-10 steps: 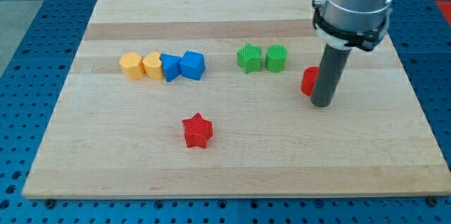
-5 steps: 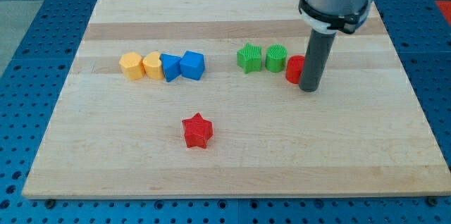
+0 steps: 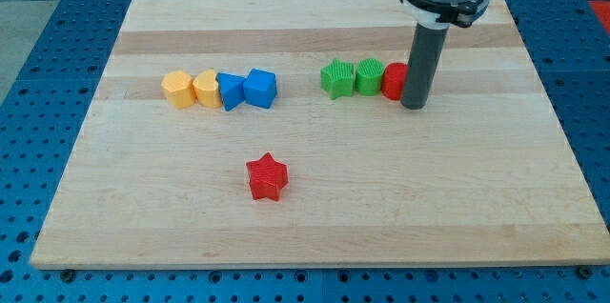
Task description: Keep the red circle to the right of the green circle
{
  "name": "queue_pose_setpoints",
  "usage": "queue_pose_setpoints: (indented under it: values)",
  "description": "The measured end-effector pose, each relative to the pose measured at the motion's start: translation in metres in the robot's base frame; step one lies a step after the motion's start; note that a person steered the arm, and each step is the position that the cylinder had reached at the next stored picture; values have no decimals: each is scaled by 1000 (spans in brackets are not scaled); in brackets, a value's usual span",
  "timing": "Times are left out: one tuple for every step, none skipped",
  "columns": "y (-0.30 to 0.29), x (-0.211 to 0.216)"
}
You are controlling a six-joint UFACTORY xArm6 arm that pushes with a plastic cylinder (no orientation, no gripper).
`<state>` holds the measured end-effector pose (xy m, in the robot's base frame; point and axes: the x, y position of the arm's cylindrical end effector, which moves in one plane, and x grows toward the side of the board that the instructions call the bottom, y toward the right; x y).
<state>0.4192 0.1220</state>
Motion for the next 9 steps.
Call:
queue_pose_setpoints:
  values:
    - [0, -2]
    - [0, -2]
    - [0, -2]
    - [0, -6]
    - [0, -7]
    - [0, 0]
    - [-18, 28]
    - [-68, 39]
    - [-122, 49]
